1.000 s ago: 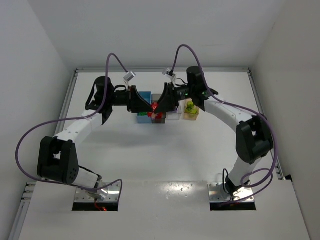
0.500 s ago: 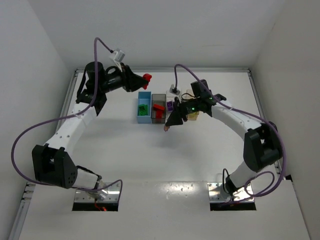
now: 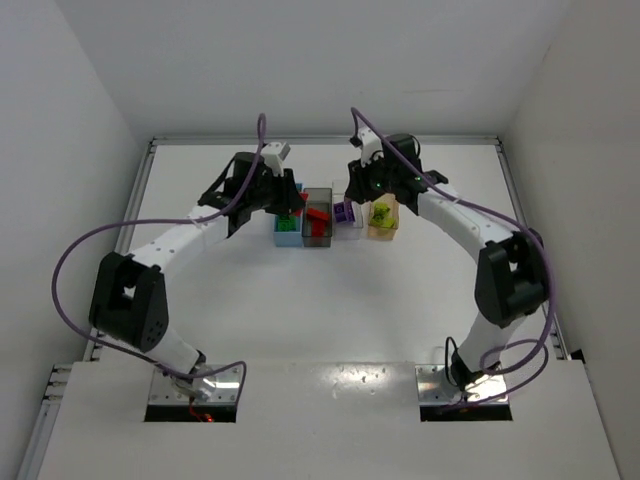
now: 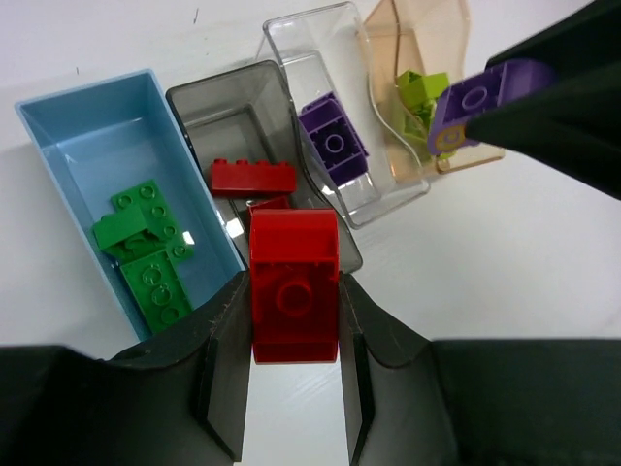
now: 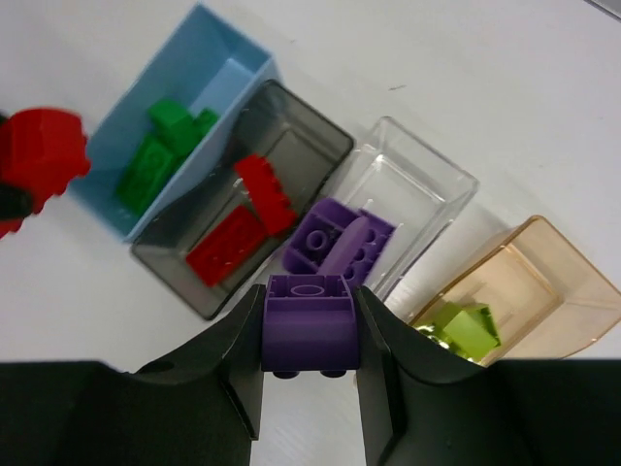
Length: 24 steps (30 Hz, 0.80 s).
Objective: Sort the legos into containers by color
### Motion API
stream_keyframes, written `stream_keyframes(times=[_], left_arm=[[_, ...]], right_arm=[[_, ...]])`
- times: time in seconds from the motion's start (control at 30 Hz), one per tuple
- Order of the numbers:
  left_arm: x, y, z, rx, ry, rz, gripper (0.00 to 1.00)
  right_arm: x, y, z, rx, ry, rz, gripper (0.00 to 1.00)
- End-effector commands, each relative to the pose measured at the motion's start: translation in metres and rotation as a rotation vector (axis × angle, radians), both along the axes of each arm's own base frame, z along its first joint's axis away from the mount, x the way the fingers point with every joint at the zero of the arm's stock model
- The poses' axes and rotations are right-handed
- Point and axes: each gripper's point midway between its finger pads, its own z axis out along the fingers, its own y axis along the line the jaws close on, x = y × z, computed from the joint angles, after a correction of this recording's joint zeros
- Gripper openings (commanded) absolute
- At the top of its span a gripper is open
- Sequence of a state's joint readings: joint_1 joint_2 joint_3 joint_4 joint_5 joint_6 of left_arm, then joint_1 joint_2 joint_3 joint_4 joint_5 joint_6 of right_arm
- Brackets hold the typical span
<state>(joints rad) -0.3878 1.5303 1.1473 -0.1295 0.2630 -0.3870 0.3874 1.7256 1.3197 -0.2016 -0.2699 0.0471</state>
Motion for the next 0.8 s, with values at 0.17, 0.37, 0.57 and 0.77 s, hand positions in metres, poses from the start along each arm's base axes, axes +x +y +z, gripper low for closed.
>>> stream_keyframes(times=[0.17,0.37,0.57,0.77], left_arm=[[0.036,-0.019,-0.003,0.029,-0.017,0.021,0.15],[0.042,-0.033,-0.011,0.025,0.003,-0.001,0.15],[0.037,-0.041,-0.011,0.031,-0.002,-0.024,0.15],[0.034,-0.044,-0.018,0.045,0.009,-0.038,0.15]], right_arm=[[0.046,-0.002,-0.017,-0.023,0.008,-0.145,0.01],[0.06,0.004,-0.03,-0.02,0.001,-0.145,0.01],[0.08,0.004,-0.034,-0.039,-0.017,-0.182,0.01],[0.089,-0.003,-0.047,-0.097,-0.011,-0.242,0.27]])
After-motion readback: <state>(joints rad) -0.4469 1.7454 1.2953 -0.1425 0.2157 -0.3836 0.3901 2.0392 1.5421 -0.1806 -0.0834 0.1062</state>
